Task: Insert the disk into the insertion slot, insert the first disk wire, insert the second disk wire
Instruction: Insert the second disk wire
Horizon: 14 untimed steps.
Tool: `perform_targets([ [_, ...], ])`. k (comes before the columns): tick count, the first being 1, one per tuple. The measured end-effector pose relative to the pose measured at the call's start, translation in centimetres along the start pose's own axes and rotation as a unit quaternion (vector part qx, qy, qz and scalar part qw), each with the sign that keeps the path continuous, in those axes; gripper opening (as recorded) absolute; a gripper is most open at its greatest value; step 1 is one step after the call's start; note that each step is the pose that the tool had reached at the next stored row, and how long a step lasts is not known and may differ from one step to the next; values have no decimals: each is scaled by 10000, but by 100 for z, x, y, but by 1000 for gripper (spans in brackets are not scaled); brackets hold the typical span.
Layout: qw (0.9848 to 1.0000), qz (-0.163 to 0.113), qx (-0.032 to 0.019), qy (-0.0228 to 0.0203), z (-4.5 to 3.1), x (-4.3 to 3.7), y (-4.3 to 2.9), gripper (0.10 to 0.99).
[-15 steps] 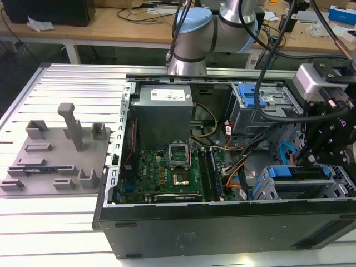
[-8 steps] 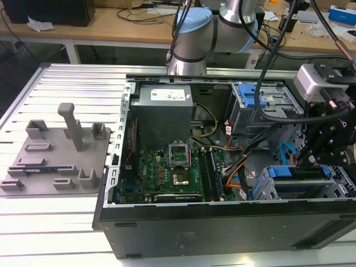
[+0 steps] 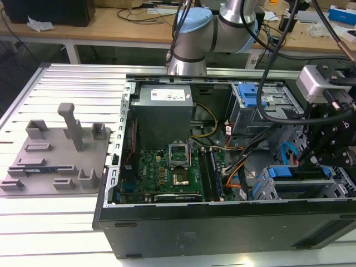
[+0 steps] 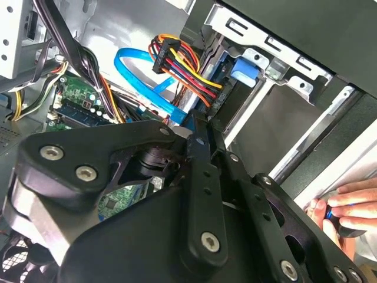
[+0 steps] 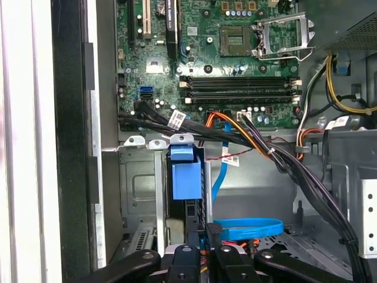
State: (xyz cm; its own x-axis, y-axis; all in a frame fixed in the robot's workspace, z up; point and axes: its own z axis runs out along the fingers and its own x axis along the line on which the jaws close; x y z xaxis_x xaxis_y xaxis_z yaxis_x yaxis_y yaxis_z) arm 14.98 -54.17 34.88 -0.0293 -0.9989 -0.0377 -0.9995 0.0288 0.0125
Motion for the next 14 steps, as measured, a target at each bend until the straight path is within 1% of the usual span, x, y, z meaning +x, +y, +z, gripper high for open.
perform_targets([
  [14, 10000, 0, -2, 0, 32, 5, -27, 161],
])
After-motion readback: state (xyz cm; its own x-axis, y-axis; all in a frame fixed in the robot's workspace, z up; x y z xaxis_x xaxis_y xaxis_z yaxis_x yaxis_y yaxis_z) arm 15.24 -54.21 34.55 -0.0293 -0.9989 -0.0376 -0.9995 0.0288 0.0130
